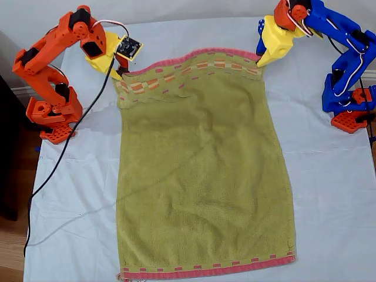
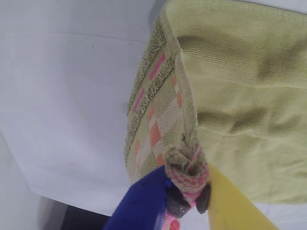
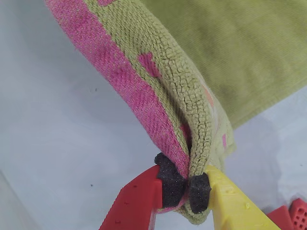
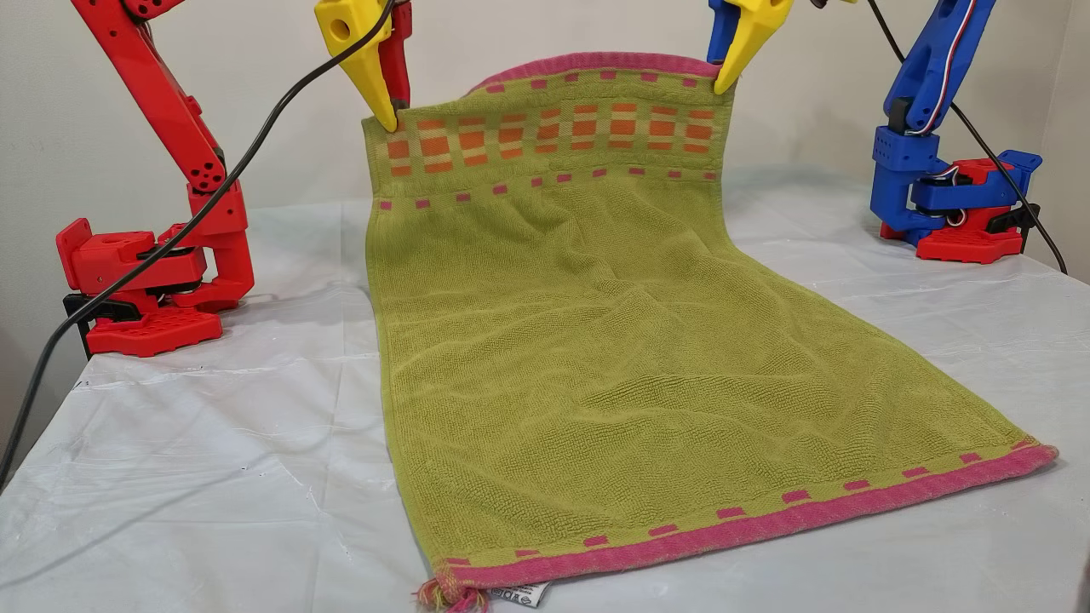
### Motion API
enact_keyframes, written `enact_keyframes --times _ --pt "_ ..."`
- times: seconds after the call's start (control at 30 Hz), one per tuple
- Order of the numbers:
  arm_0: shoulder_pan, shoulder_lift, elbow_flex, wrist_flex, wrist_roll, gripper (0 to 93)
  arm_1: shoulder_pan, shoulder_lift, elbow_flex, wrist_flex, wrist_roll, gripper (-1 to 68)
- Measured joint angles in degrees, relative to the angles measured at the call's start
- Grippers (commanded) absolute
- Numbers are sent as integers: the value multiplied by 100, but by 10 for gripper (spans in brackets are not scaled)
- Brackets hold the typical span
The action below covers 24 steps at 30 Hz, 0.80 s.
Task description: Fold the towel.
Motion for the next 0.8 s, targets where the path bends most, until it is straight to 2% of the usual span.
enact_keyframes --times 0.3,0.53,0.8 --pt "1600 -123 -79 0 -360 1 -1125 202 132 0 782 1" --pt "2496 -132 -141 -18 -422 1 -2021 202 132 0 1503 1" --pt "3709 -606 -352 -510 -624 1 -3085 -202 -62 -53 2426 1"
